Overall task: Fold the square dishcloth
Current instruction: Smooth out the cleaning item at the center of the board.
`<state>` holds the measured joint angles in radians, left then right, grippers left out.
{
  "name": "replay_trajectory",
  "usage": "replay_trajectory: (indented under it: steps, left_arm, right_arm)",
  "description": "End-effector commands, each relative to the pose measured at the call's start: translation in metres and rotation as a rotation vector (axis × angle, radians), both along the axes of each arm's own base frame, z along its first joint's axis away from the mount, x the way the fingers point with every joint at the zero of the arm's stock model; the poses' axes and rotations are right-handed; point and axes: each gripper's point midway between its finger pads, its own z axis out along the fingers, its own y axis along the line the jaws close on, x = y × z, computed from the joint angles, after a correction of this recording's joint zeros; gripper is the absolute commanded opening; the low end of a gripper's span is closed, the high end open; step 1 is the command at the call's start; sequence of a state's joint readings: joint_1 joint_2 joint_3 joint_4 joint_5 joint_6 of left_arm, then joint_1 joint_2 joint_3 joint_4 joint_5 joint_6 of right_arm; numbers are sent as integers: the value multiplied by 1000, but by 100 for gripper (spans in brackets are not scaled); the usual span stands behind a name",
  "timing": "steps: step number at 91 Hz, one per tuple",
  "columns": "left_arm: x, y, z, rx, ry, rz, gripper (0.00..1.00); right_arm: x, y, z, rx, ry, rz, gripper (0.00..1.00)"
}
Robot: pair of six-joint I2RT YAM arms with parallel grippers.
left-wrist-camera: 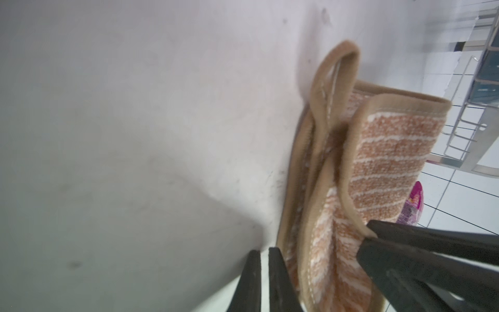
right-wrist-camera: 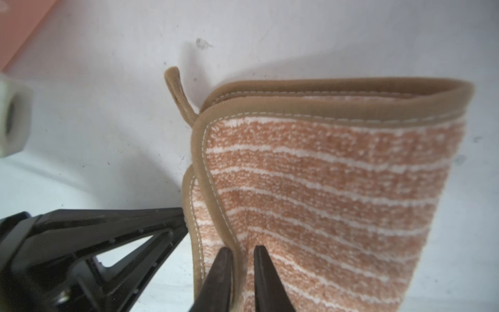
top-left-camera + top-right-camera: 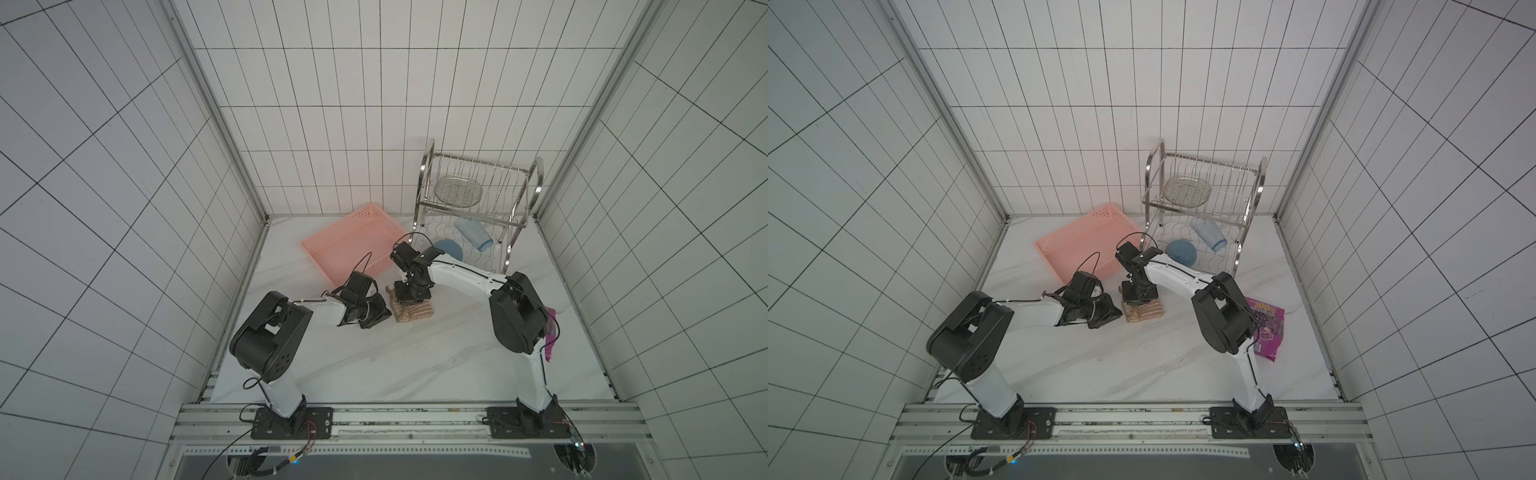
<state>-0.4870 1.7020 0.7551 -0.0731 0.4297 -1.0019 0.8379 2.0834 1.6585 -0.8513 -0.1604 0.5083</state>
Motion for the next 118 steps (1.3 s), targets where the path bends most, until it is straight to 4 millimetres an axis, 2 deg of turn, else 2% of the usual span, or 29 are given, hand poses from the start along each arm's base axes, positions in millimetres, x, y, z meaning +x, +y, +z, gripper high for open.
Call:
replay_trajectory:
  steps: [1,19,33,44,56,62,71,76,90,104,118]
  left_arm:
    - [-23,34,-21,138,97,45,17]
    - [-16,39,0,161,47,53,18]
    - [-7,41,27,180,-28,54,18]
    - [-1,33,60,195,-125,22,18]
    - [5,7,98,204,-254,-65,19]
    - [7,-8,107,211,-289,-110,18]
    - [9,-30,111,196,-313,-168,18]
    - [9,-41,111,192,-320,-198,18]
    - [9,-61,98,174,-295,-257,18]
    - [6,-68,79,163,-254,-290,15]
    - [4,-67,70,168,-245,-307,15]
  right_arm:
    - [0,3,18,35,-28,13,25]
    - [-1,14,47,114,-57,35,35]
    - [5,2,62,120,-97,-1,40]
    - [14,-21,71,148,-117,-82,30]
    - [15,-44,81,223,-120,-136,23]
    - [13,-49,82,257,-117,-148,22]
    - [10,-61,76,273,-104,-185,22]
    - [11,-69,71,281,-95,-210,17]
    - [8,-76,53,365,-12,-254,13]
    - [7,-72,46,393,-2,-246,13]
    - [8,-65,41,418,16,-234,14]
